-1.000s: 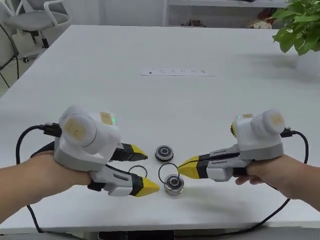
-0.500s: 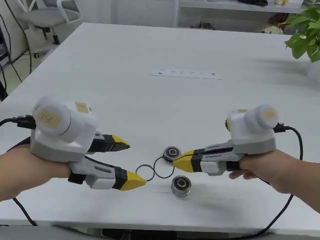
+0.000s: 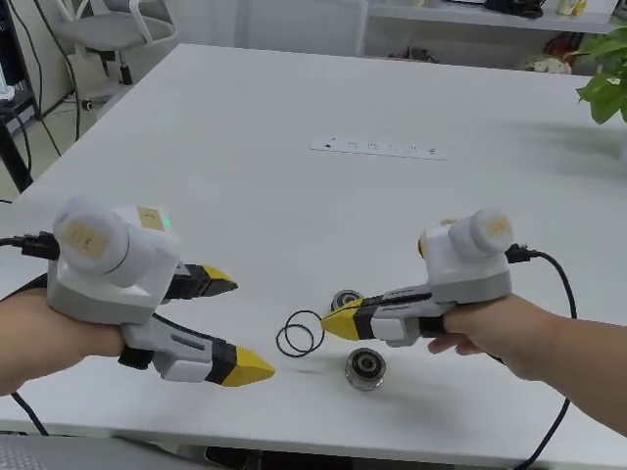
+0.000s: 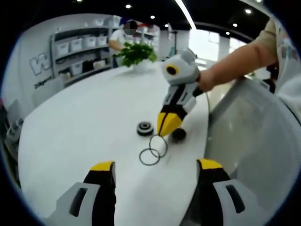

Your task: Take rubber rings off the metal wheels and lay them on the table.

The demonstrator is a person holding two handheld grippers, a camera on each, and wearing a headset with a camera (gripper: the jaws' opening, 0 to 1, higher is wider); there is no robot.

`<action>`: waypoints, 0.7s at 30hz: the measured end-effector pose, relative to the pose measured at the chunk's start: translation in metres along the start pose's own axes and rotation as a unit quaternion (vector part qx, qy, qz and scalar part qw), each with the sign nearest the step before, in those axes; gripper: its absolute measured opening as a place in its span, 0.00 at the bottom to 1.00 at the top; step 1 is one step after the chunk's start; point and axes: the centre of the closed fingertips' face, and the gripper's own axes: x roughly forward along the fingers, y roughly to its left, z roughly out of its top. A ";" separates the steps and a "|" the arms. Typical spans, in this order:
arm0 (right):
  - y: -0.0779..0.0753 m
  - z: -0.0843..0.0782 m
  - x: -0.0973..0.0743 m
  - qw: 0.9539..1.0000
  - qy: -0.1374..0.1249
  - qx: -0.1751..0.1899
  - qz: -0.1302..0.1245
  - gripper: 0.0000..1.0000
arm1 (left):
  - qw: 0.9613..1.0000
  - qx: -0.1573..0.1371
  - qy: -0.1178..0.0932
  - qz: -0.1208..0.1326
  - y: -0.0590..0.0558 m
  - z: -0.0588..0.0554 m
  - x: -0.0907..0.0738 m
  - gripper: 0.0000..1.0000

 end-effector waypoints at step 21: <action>-0.023 -0.015 0.019 0.997 0.034 0.027 -0.072 0.00 | 1.000 -0.004 0.010 0.010 0.003 -0.013 -0.006 0.71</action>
